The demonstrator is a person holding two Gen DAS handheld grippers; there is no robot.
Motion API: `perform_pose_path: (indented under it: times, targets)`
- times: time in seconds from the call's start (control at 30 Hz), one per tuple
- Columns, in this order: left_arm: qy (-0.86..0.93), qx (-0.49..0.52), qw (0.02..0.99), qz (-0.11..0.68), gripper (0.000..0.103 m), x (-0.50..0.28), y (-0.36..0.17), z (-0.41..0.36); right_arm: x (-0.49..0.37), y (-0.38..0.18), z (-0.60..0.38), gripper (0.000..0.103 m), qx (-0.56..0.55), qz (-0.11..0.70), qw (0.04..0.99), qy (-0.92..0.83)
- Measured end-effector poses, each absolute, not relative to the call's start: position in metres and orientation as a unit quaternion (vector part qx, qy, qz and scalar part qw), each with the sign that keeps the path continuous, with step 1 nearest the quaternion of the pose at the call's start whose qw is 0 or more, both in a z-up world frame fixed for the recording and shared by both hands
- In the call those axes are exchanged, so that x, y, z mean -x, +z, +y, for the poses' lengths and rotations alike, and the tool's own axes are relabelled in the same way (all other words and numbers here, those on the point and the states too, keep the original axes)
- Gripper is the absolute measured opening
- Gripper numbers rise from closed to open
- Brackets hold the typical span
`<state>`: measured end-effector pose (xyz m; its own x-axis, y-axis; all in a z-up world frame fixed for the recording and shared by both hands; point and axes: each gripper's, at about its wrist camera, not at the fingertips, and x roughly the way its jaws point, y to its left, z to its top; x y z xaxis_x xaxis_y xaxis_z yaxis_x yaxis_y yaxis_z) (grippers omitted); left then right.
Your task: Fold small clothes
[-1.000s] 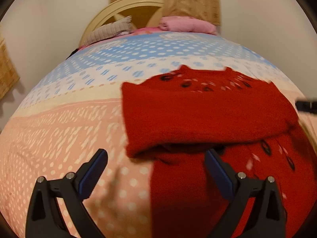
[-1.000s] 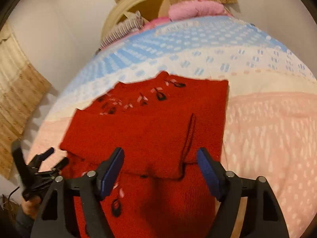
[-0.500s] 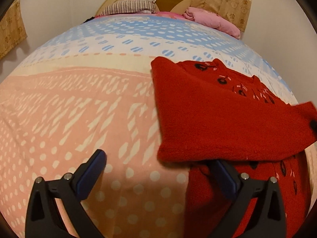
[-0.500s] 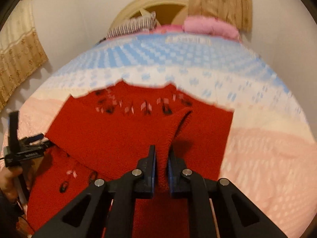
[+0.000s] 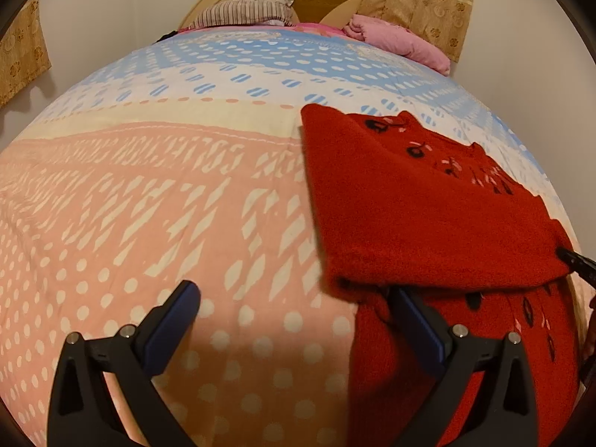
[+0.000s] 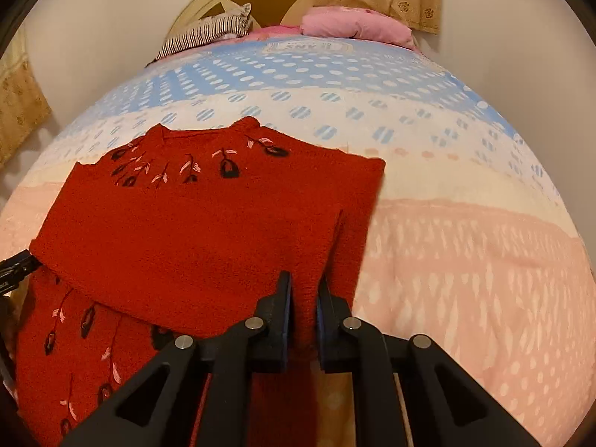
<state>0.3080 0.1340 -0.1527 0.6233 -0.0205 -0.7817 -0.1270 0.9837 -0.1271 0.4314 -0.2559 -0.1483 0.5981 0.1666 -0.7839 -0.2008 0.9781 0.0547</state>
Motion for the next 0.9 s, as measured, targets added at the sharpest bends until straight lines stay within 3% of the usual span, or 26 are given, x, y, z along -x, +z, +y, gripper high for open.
perform_pose_path:
  times: [0.1,0.2,0.23,0.27,0.33,0.5,0.67,0.9]
  targets:
    - [0.037,0.08,0.906,0.414,0.103,-0.29,-0.142,0.137,-0.426,-0.141,-0.263,0.01,0.005,0.429,0.896,0.114]
    - [0.046,0.067,0.923,0.377,0.103,-0.273,-0.12,0.137,-0.42,-0.132,-0.264,0.018,0.02,0.418,0.904,0.088]
    - [0.05,0.067,0.93,0.359,0.103,-0.269,-0.11,0.138,-0.417,-0.126,-0.266,0.027,0.021,0.409,0.909,0.079]
    - [0.054,0.066,0.933,0.348,0.103,-0.27,-0.103,0.138,-0.416,-0.121,-0.266,0.044,0.016,0.402,0.912,0.078]
    - [0.049,0.058,0.937,0.341,0.103,-0.282,-0.094,0.133,-0.413,-0.111,-0.263,0.058,-0.011,0.389,0.915,0.102]
    - [0.066,0.028,0.927,0.369,0.103,-0.318,-0.115,0.117,-0.415,-0.116,-0.233,0.058,-0.013,0.393,0.904,0.168]
    - [0.061,0.005,0.915,0.398,0.103,-0.324,-0.143,0.11,-0.419,-0.16,-0.243,0.058,-0.008,0.431,0.892,0.137]
    - [0.047,-0.006,0.91,0.413,0.103,-0.33,-0.15,0.101,-0.414,-0.163,-0.25,0.058,0.0,0.429,0.895,0.125]
